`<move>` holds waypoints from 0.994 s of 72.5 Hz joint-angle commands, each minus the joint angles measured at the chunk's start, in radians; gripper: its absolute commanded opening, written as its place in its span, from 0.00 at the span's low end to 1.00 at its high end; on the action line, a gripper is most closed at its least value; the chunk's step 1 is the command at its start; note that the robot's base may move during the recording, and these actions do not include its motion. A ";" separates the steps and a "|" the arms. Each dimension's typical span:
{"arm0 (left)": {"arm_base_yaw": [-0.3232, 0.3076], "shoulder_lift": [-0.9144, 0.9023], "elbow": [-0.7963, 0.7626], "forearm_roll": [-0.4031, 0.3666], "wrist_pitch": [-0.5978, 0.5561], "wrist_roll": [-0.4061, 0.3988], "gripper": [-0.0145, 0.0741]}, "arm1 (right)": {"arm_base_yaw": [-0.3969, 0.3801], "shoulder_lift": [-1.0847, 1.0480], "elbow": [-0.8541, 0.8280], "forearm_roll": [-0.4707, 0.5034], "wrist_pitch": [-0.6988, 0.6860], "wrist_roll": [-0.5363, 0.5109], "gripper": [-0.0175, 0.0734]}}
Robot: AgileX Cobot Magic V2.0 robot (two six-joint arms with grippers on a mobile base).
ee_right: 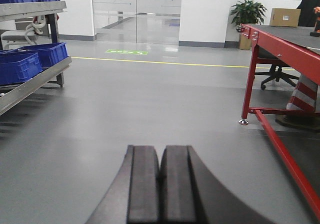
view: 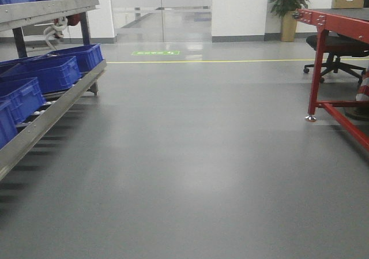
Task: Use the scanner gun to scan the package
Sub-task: 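Drive the base forward and turn toward the red-framed felt table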
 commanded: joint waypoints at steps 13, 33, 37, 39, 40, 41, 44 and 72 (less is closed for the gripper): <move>-0.001 -0.004 -0.002 -0.005 -0.015 0.000 0.06 | -0.006 -0.003 0.000 0.003 -0.020 -0.004 0.01; -0.001 -0.004 -0.002 -0.005 -0.015 0.000 0.06 | -0.005 -0.003 0.000 0.003 -0.021 -0.004 0.01; -0.001 -0.004 -0.002 -0.005 -0.015 0.000 0.06 | -0.005 -0.003 0.000 0.003 -0.021 -0.004 0.01; -0.001 -0.004 -0.002 -0.005 -0.015 0.000 0.06 | -0.005 -0.003 0.000 0.003 -0.021 -0.004 0.01; -0.001 -0.004 -0.002 -0.005 -0.015 0.000 0.06 | -0.005 -0.003 0.000 0.003 -0.021 -0.004 0.01; -0.001 -0.004 -0.002 -0.005 -0.015 0.000 0.06 | -0.005 -0.003 0.000 0.003 -0.021 -0.004 0.01; -0.001 -0.004 -0.002 -0.005 -0.015 0.000 0.06 | -0.005 -0.003 0.000 0.003 -0.021 -0.004 0.01; -0.001 -0.004 -0.002 -0.005 -0.015 0.000 0.06 | -0.003 -0.003 0.000 0.003 -0.021 -0.004 0.01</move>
